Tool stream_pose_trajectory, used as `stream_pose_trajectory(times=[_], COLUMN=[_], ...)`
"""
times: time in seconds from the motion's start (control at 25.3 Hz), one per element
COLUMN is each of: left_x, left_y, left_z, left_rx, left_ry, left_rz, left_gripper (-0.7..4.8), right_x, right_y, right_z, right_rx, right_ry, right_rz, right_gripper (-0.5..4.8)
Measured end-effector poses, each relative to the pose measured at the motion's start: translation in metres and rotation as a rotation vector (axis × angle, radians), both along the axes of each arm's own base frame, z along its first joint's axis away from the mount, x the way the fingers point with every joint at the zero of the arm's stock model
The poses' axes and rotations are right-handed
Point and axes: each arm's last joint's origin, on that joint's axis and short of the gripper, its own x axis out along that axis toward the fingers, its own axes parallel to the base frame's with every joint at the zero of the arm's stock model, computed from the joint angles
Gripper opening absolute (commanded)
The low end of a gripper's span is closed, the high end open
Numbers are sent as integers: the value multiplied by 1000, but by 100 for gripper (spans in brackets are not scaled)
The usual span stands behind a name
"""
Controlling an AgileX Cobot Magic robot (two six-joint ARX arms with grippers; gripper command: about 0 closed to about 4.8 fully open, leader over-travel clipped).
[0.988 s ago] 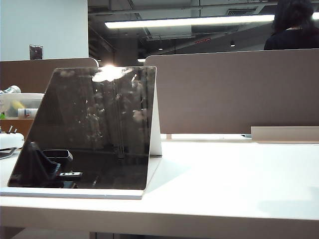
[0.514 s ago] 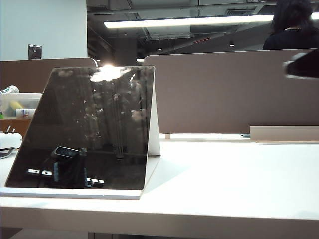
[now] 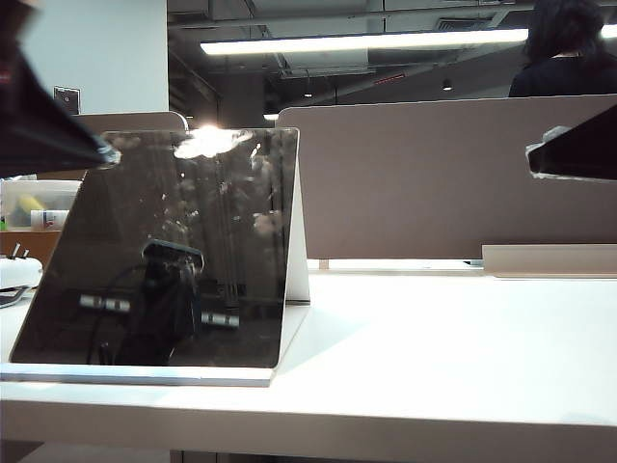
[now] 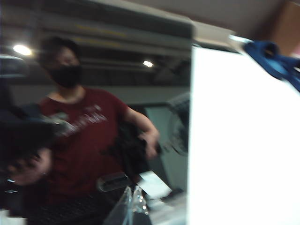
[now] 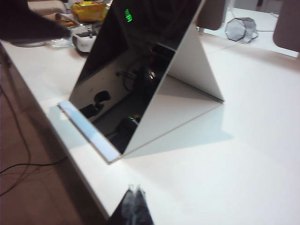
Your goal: Push the center of the mirror on the table forward to move it for a short distance.
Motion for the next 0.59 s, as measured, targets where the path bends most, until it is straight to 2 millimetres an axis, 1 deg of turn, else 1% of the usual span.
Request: stream_pose_trajectory(times=[0.12,0.32,0.4,0.59], left_x=[27,58,65,73], left_y=[-13,-29,-31,-35], left_z=[6,-2,-7,-15], left_rx=[58,137,166,182], left_ry=[30,112,134,127], left_rz=[67,61,82,113], left_gripper=[-5,-5,-5,-5], right_x=[0,0,0,1], right_y=[0,0,0,0], right_z=[0,0,0,0], right_rx=[0,0,-1,-2], right_ry=[0,0,1,1], right_rz=[-5,-5,-5,-6], right_gripper=[-5,-5,-5,-5])
